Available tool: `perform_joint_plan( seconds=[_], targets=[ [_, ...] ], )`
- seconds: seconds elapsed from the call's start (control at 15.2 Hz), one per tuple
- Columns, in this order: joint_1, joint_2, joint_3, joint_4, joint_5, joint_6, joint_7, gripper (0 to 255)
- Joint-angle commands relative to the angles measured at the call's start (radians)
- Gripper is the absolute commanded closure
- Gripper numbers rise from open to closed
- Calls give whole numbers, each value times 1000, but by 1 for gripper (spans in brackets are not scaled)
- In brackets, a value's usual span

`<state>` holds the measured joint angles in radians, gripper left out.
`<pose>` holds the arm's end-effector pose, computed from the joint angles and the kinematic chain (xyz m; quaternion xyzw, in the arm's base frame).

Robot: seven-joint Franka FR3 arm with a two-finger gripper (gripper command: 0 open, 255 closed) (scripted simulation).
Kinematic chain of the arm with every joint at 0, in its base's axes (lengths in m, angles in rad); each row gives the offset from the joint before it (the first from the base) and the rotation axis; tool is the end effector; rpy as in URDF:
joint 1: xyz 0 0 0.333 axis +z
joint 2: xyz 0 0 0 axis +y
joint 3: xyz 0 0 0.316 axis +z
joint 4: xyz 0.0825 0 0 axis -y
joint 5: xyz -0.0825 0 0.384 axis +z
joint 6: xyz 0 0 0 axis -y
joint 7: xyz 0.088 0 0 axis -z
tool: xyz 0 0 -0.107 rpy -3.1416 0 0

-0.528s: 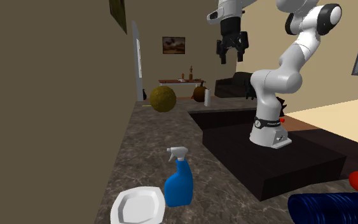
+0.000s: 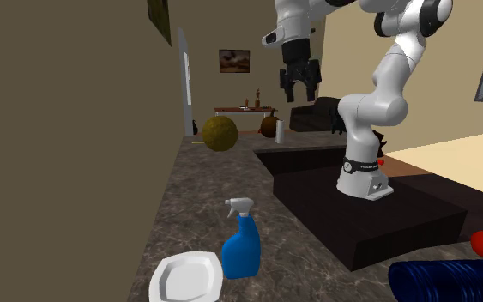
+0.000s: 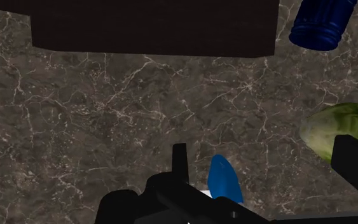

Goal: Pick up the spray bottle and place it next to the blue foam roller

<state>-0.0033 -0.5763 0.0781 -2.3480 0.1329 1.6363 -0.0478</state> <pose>0.3609 0.0443 0.5288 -0.9957 -0.0445 0.0683 0.0441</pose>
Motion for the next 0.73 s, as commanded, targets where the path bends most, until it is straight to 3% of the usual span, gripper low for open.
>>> perform_joint_plan(
  seconds=[0.0, 0.66],
  targets=[
    [1, 82, 20, 19, 6, 45, 28, 0],
    [6, 501, 85, 196, -7, 194, 162, 0]
  ],
)
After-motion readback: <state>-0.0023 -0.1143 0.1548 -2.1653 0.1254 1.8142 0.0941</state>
